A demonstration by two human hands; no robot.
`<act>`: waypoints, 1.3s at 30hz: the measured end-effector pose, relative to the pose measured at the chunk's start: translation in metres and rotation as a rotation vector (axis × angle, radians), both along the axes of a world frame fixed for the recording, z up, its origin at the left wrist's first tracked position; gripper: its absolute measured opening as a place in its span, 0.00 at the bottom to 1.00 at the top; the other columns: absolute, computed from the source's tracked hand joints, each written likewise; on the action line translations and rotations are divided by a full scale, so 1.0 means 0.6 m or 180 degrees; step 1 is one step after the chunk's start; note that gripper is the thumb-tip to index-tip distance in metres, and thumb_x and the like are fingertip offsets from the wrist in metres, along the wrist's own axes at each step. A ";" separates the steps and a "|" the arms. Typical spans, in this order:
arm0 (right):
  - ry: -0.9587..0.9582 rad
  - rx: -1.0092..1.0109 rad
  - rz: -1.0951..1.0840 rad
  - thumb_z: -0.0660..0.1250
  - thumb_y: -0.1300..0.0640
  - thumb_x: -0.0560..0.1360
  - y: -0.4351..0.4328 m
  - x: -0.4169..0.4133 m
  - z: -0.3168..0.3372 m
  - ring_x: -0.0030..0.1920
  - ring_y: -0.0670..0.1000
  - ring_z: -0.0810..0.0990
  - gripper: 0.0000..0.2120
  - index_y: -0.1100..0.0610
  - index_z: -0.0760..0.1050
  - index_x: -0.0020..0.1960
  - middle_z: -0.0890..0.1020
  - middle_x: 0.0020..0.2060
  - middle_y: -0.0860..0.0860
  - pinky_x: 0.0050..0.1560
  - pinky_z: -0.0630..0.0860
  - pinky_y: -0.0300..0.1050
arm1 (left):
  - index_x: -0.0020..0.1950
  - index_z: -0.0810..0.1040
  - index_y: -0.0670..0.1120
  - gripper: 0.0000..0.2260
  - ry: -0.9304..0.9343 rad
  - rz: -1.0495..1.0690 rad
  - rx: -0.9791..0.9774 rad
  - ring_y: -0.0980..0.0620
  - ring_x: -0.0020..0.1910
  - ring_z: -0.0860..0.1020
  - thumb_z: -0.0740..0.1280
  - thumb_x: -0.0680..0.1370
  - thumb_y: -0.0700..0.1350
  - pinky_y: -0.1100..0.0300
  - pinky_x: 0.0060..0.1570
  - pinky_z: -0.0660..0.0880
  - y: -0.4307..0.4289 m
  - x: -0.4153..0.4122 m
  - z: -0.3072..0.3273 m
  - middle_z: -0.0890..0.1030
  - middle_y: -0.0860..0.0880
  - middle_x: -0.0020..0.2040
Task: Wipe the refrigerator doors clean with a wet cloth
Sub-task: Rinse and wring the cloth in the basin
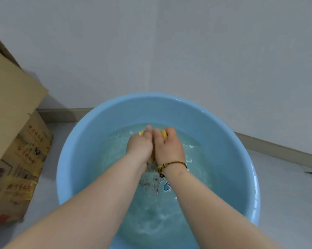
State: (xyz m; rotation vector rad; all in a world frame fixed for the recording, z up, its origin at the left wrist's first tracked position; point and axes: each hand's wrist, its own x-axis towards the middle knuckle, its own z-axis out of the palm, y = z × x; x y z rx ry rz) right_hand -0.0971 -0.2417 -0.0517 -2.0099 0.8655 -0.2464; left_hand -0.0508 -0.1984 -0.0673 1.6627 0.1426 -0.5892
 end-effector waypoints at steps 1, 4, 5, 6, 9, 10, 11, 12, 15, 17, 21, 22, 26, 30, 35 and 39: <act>0.0028 0.0135 -0.0140 0.55 0.47 0.78 -0.008 0.006 0.001 0.48 0.56 0.73 0.11 0.56 0.65 0.46 0.74 0.45 0.55 0.51 0.69 0.47 | 0.45 0.73 0.42 0.15 -0.0177 -0.0093 0.0067 0.42 0.51 0.77 0.56 0.79 0.52 0.54 0.50 0.72 -0.001 -0.005 0.006 0.77 0.41 0.49; -0.0017 0.0101 -0.0103 0.54 0.49 0.79 0.001 -0.003 0.002 0.45 0.56 0.72 0.12 0.55 0.65 0.41 0.74 0.41 0.55 0.46 0.67 0.46 | 0.49 0.76 0.37 0.19 -0.0362 -0.0147 0.0228 0.40 0.52 0.77 0.56 0.79 0.53 0.53 0.51 0.73 0.002 0.001 0.009 0.78 0.36 0.54; -0.0046 0.0004 0.0019 0.54 0.49 0.79 0.012 -0.011 0.002 0.42 0.55 0.70 0.14 0.54 0.62 0.37 0.72 0.37 0.53 0.43 0.66 0.45 | 0.48 0.76 0.37 0.19 -0.0254 -0.0106 0.0161 0.39 0.50 0.77 0.56 0.79 0.53 0.50 0.53 0.73 0.005 0.006 0.007 0.77 0.33 0.56; -0.0050 -0.0090 0.0111 0.54 0.49 0.79 0.021 -0.019 0.004 0.41 0.54 0.68 0.16 0.54 0.58 0.34 0.70 0.34 0.52 0.41 0.64 0.44 | 0.46 0.76 0.38 0.19 -0.0129 -0.0057 0.0076 0.39 0.49 0.77 0.56 0.79 0.53 0.47 0.54 0.73 0.009 0.008 0.008 0.76 0.32 0.57; -0.0062 -0.0207 0.0041 0.54 0.50 0.79 -0.002 -0.011 0.011 0.42 0.55 0.69 0.17 0.54 0.60 0.34 0.72 0.39 0.55 0.42 0.63 0.44 | 0.48 0.76 0.39 0.17 -0.0213 -0.0159 0.0024 0.40 0.52 0.77 0.56 0.80 0.52 0.52 0.54 0.73 0.004 -0.004 0.012 0.78 0.35 0.56; -0.0116 -0.0082 -0.0108 0.54 0.52 0.80 -0.018 -0.003 0.015 0.44 0.55 0.70 0.15 0.56 0.63 0.35 0.73 0.42 0.57 0.44 0.63 0.44 | 0.51 0.76 0.38 0.18 -0.0342 -0.0260 0.0051 0.40 0.54 0.77 0.56 0.80 0.52 0.54 0.54 0.72 -0.001 -0.013 0.017 0.78 0.36 0.56; -0.0163 0.0063 -0.0250 0.54 0.53 0.80 -0.030 0.001 0.020 0.46 0.55 0.70 0.15 0.58 0.66 0.38 0.73 0.43 0.58 0.45 0.64 0.44 | 0.53 0.76 0.36 0.19 -0.0415 -0.0343 0.0048 0.40 0.55 0.77 0.56 0.80 0.52 0.55 0.53 0.71 -0.005 -0.021 0.025 0.78 0.36 0.56; -0.0199 0.0145 -0.0337 0.53 0.53 0.80 -0.032 0.001 0.023 0.46 0.54 0.70 0.14 0.59 0.67 0.39 0.73 0.43 0.57 0.45 0.64 0.44 | 0.53 0.76 0.35 0.20 -0.0424 -0.0351 0.0014 0.40 0.55 0.76 0.55 0.80 0.52 0.56 0.52 0.71 -0.006 -0.022 0.031 0.78 0.35 0.56; -0.0267 0.0063 -0.0001 0.55 0.53 0.79 -0.002 -0.018 0.020 0.40 0.53 0.67 0.17 0.56 0.61 0.33 0.69 0.33 0.51 0.40 0.62 0.44 | 0.49 0.76 0.34 0.20 -0.0353 -0.0176 -0.0067 0.39 0.53 0.77 0.56 0.80 0.51 0.51 0.55 0.72 0.003 0.001 0.021 0.78 0.34 0.52; -0.0119 0.0039 0.0397 0.56 0.52 0.78 0.013 -0.027 0.020 0.34 0.52 0.66 0.18 0.55 0.59 0.31 0.66 0.29 0.50 0.35 0.62 0.45 | 0.41 0.76 0.41 0.16 -0.0122 -0.0117 -0.0169 0.43 0.48 0.77 0.58 0.79 0.51 0.51 0.55 0.72 0.015 0.007 0.008 0.78 0.40 0.44; 0.0344 0.0182 0.0256 0.56 0.48 0.78 -0.041 -0.018 0.008 0.52 0.56 0.74 0.16 0.60 0.73 0.52 0.78 0.49 0.57 0.53 0.71 0.45 | 0.36 0.71 0.45 0.16 -0.0411 -0.0464 0.0225 0.45 0.44 0.75 0.60 0.78 0.53 0.57 0.47 0.71 0.021 0.020 -0.004 0.75 0.45 0.39; 0.0480 0.0281 0.0151 0.56 0.47 0.78 -0.057 -0.019 0.001 0.55 0.55 0.73 0.20 0.61 0.70 0.61 0.76 0.56 0.58 0.59 0.71 0.49 | 0.38 0.72 0.44 0.14 -0.0396 -0.0572 0.0247 0.46 0.44 0.75 0.61 0.77 0.53 0.58 0.46 0.71 0.024 0.026 -0.003 0.76 0.45 0.41; 0.1179 0.0455 0.0475 0.62 0.50 0.77 -0.082 -0.037 -0.031 0.49 0.54 0.74 0.20 0.60 0.64 0.63 0.73 0.51 0.55 0.59 0.74 0.51 | 0.46 0.74 0.42 0.08 -0.0209 -0.1264 0.0672 0.48 0.40 0.76 0.68 0.74 0.46 0.60 0.39 0.72 0.045 0.046 -0.027 0.77 0.44 0.44; 0.1873 -0.0108 0.0739 0.60 0.57 0.77 -0.087 -0.030 -0.063 0.46 0.52 0.69 0.16 0.61 0.65 0.63 0.72 0.44 0.53 0.43 0.70 0.42 | 0.53 0.73 0.40 0.14 -0.0938 -0.2091 0.2435 0.44 0.52 0.74 0.68 0.74 0.48 0.59 0.47 0.68 0.049 0.050 -0.051 0.75 0.43 0.49; 0.2210 -0.0395 0.0657 0.54 0.63 0.78 -0.078 -0.026 -0.076 0.46 0.53 0.67 0.16 0.63 0.63 0.65 0.74 0.46 0.55 0.43 0.70 0.43 | 0.62 0.70 0.40 0.19 -0.0995 -0.2357 0.3066 0.45 0.59 0.74 0.64 0.77 0.49 0.58 0.54 0.70 0.044 0.046 -0.060 0.76 0.43 0.59; 0.1550 0.0001 0.0308 0.52 0.65 0.80 -0.065 -0.020 -0.060 0.46 0.50 0.69 0.16 0.65 0.68 0.65 0.74 0.61 0.59 0.50 0.71 0.33 | 0.62 0.70 0.36 0.17 -0.0760 -0.1859 0.2419 0.43 0.54 0.75 0.58 0.80 0.46 0.58 0.46 0.70 0.045 0.047 -0.049 0.76 0.42 0.50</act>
